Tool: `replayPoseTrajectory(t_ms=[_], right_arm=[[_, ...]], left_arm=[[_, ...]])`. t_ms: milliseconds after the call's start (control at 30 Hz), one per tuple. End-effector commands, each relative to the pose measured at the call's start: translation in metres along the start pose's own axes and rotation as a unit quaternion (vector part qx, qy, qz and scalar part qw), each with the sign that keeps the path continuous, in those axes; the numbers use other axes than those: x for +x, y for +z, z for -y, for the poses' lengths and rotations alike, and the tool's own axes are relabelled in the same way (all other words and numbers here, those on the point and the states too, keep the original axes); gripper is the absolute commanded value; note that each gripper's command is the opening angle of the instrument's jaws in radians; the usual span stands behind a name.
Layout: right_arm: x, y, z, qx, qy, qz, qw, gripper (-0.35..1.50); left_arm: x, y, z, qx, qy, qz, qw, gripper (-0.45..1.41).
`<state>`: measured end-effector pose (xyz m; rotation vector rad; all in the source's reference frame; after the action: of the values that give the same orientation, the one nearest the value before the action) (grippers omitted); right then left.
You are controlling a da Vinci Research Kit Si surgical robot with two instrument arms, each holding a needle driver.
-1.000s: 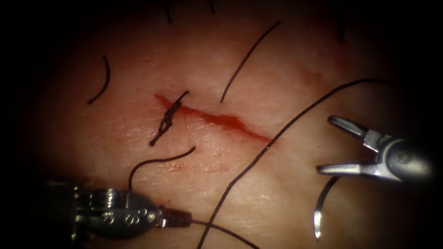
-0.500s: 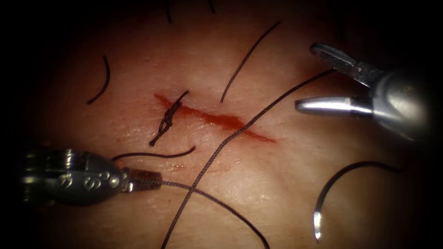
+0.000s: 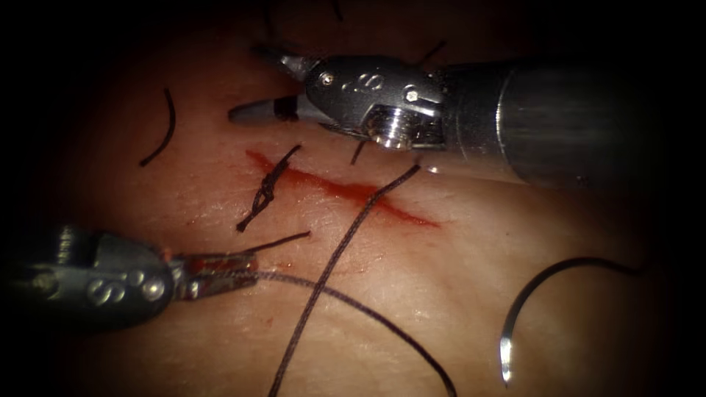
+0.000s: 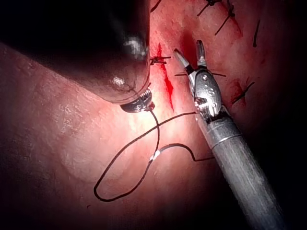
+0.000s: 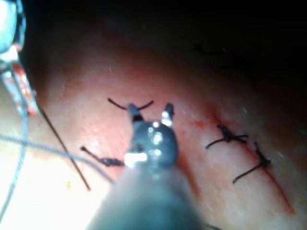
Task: Wound Closure
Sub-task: Readjust and grab a longer section of the long end of the thread using the left gripper
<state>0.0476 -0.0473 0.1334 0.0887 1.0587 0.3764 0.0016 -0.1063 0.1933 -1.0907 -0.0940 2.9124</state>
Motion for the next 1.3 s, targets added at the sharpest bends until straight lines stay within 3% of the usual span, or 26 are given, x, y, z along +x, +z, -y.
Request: replayPoseTrajectory(t_ms=[33, 133, 333, 533, 633, 800, 1033, 1300], right_arm=[[-0.0005, 0.0038, 0.0013, 0.006, -0.012, 0.004, 1.000, 1.09], [-0.0022, 0.0060, 0.0033, 0.014, -0.014, 0.006, 1.000, 1.09], [-0.0049, 0.0055, 0.0072, 0.030, -0.031, -0.002, 0.999, 1.06], [-0.0070, 0.0042, 0.0091, 0.047, -0.034, -0.008, 0.998, 1.04], [-0.0073, 0.0029, 0.0092, 0.052, -0.032, -0.016, 0.998, 1.04], [-0.0070, 0.0016, 0.0103, 0.053, -0.031, -0.026, 0.998, 1.04], [-0.0069, 0.0010, 0.0117, 0.058, -0.033, -0.035, 0.997, 1.03], [-0.0073, -0.0003, 0.0120, 0.058, -0.023, -0.053, 0.997, 1.03]], left_arm=[[-0.0002, 0.0010, -0.0008, -0.002, 0.000, -0.001, 1.000, -0.45], [-0.0006, 0.0009, -0.0009, -0.001, 0.001, -0.001, 1.000, -0.45], [-0.0013, 0.0009, -0.0001, 0.008, 0.003, -0.007, 1.000, -0.45], [-0.0009, 0.0030, 0.0014, 0.027, -0.001, -0.069, 0.997, -0.45], [-0.0012, 0.0036, 0.0027, 0.032, -0.008, -0.112, 0.993, -0.45], [-0.0018, 0.0046, 0.0053, 0.053, -0.005, -0.140, 0.989, -0.45], [-0.0018, 0.0081, 0.0075, 0.013, 0.005, -0.206, 0.978, -0.45], [-0.0044, 0.0119, 0.0091, -0.047, 0.006, -0.285, 0.957, -0.45]])
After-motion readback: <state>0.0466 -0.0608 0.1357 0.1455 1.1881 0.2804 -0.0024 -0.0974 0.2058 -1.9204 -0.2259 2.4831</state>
